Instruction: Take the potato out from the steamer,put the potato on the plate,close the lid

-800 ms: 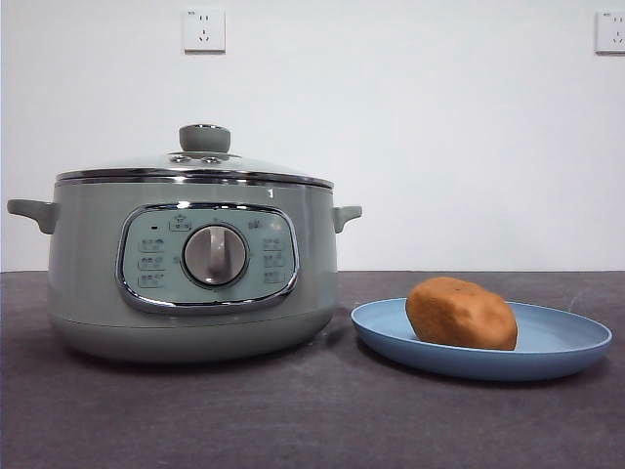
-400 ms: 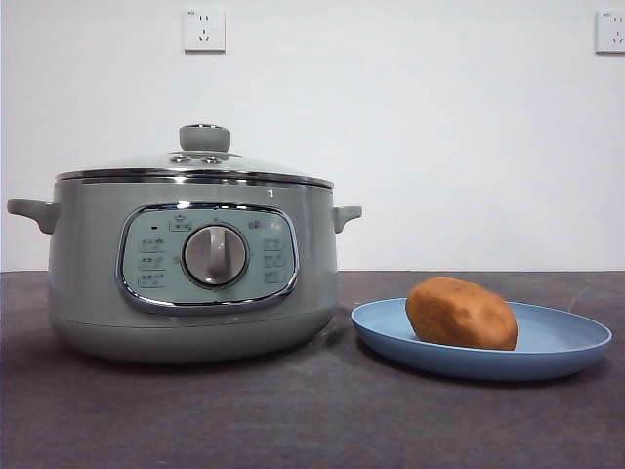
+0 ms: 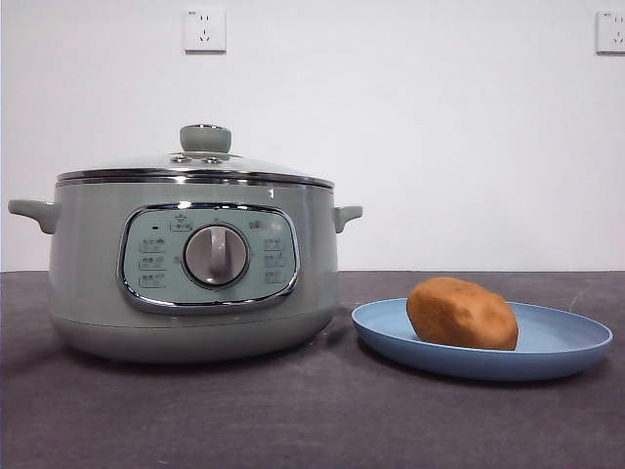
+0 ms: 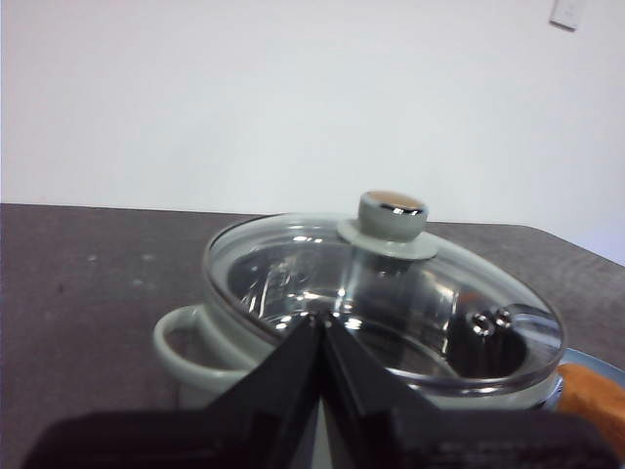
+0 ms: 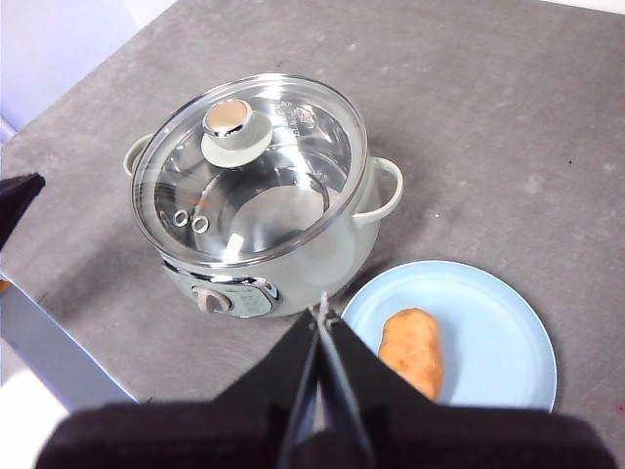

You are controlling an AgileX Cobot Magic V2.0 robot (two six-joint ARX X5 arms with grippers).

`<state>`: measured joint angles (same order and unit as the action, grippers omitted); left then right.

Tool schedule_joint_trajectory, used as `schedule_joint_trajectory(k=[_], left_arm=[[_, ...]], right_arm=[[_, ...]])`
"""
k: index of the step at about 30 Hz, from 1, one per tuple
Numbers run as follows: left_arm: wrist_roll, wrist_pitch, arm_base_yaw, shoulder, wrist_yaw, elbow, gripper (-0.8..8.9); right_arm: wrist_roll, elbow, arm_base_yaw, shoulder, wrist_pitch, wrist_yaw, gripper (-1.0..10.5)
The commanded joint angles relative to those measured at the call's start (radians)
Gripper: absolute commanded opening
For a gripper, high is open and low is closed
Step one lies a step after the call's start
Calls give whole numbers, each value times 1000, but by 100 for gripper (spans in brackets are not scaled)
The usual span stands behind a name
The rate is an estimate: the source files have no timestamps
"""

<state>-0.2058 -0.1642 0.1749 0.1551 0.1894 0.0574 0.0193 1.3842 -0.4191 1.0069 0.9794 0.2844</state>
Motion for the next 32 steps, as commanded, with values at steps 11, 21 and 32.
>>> schedule_joint_trajectory(k=[11,21,32], left_arm=[[-13,190,-74,-92,-5,-39,-3],[-32,385,-110,-153,-6,-39,-3],[-27,380,-111,-152,-11,-39,-3]], right_arm=[[5,0,-1,0,-5,-2,-11],[5,0,-1,1,-5,-2,-11],[5,0,-1,1,-6,-2,-11]])
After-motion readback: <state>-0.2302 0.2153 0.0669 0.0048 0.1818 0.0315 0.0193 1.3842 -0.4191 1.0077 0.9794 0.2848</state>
